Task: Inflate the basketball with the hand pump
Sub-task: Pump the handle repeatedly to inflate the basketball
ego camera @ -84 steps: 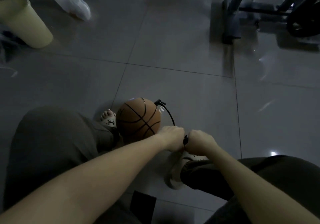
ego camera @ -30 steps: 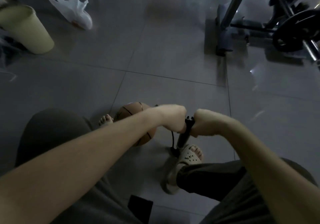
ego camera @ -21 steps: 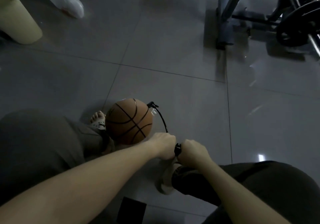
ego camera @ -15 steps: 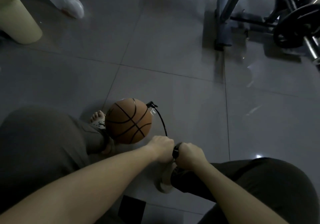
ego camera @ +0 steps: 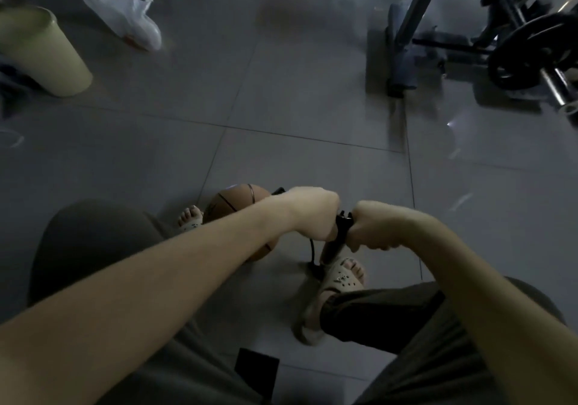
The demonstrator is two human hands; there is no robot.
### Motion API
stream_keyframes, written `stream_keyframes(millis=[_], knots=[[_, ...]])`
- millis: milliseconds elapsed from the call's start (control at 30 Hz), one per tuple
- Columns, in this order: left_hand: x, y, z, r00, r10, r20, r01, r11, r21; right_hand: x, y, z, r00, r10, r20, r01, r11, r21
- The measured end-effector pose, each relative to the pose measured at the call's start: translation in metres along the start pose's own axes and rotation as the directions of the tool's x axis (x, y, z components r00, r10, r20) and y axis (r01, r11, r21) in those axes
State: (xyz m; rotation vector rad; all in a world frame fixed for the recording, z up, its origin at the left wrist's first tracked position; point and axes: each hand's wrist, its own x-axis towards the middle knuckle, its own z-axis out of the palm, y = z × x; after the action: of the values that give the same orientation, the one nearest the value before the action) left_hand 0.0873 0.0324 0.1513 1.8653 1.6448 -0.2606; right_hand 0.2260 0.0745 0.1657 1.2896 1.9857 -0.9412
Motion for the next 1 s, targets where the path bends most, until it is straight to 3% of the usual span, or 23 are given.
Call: stream_keyframes(millis=[133, 233, 333, 533, 600, 700, 867, 1000], knots=[[0.028, -0.010, 0.062, 0.995, -0.036, 0.091, 0.032, 0.998, 0.047, 0.047, 0.011, 0.059, 1.000, 0.027, 0.003, -0.027, 0.999, -0.038], [0.041, -0.026, 0.105, 0.994, -0.069, 0.084, 0.066, 0.997, 0.037, 0.076, 0.020, 0.096, 0.996, 0.025, -0.082, -0.031, 0.997, -0.067], [0.041, -0.040, 0.137, 0.992, -0.092, 0.087, 0.090, 0.996, 0.024, 0.091, 0.014, 0.120, 0.998, 0.018, -0.058, -0.025, 0.993, -0.113], [0.018, -0.058, 0.159, 0.987, -0.119, 0.106, 0.107, 0.988, 0.114, 0.086, -0.011, 0.154, 0.991, -0.019, -0.133, -0.004, 0.986, -0.167], [0.012, -0.042, 0.161, 0.980, -0.090, 0.176, 0.065, 0.988, 0.141, 0.076, -0.004, 0.160, 0.998, 0.016, -0.066, -0.029, 0.981, -0.194], [0.011, -0.016, 0.137, 0.974, -0.041, 0.224, 0.015, 0.993, 0.116, 0.057, 0.011, 0.134, 0.993, 0.076, 0.093, -0.057, 0.981, -0.186], [-0.002, 0.004, 0.028, 0.998, 0.018, 0.060, -0.017, 1.000, -0.017, 0.007, 0.016, 0.036, 1.000, 0.005, 0.021, -0.006, 0.999, 0.041], [-0.001, 0.006, -0.018, 1.000, 0.018, 0.000, -0.018, 0.996, -0.090, -0.005, 0.014, -0.014, 1.000, -0.009, -0.010, 0.009, 0.999, 0.051]])
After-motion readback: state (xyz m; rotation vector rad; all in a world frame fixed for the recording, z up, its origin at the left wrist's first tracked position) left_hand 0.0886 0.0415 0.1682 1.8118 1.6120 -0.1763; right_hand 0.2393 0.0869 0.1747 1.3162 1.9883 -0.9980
